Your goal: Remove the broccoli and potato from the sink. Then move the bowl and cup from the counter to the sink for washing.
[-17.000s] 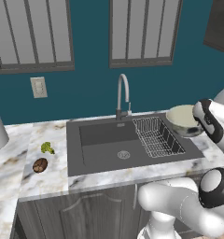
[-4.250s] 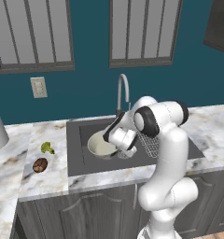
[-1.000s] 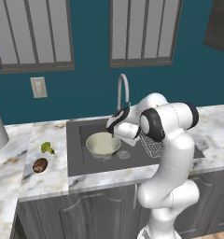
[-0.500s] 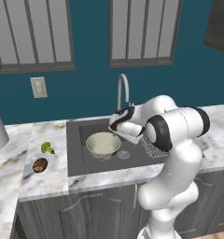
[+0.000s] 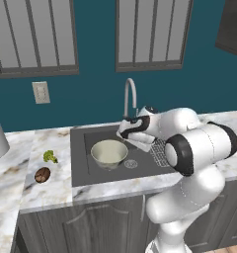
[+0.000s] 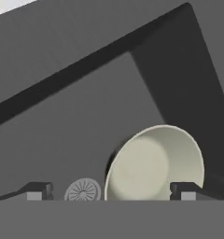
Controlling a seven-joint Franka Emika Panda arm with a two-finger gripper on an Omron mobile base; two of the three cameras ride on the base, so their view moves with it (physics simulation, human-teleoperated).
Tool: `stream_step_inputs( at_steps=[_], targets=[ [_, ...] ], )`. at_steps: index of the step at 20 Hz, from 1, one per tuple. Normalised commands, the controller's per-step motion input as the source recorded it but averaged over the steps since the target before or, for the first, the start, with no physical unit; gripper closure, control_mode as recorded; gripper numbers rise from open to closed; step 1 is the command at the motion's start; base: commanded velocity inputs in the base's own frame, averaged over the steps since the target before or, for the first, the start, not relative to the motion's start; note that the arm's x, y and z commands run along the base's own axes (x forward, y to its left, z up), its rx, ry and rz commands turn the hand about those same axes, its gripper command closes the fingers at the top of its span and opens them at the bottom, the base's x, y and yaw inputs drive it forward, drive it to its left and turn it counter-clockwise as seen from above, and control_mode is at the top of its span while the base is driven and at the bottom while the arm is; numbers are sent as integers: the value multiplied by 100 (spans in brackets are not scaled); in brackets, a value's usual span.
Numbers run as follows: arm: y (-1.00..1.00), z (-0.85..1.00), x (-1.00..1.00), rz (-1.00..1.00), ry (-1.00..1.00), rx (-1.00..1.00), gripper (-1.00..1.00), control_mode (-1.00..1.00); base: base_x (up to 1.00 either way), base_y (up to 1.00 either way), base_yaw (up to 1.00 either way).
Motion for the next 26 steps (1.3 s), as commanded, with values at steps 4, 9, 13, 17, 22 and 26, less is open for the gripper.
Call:
stream_step_inputs(
  at_steps=[4, 9, 13, 17, 22, 26],
  targets=[
    [-1, 30, -36, -2, 0, 0, -100, -100, 0, 0, 0],
    [-3, 29, -37, -7, 0, 0, -100, -100, 0, 0, 0],
    [-8, 28, -37, -13, 2, 0, -100, -100, 0, 0, 0],
    [-9, 25, -37, -18, 5, 0, -100, -100, 0, 0, 0],
    [-7, 24, -33, -23, 9, 0, -100, -100, 0, 0, 0],
    [-9, 24, -32, -23, 10, -2, -100, -100, 0, 0, 0]
  ],
)
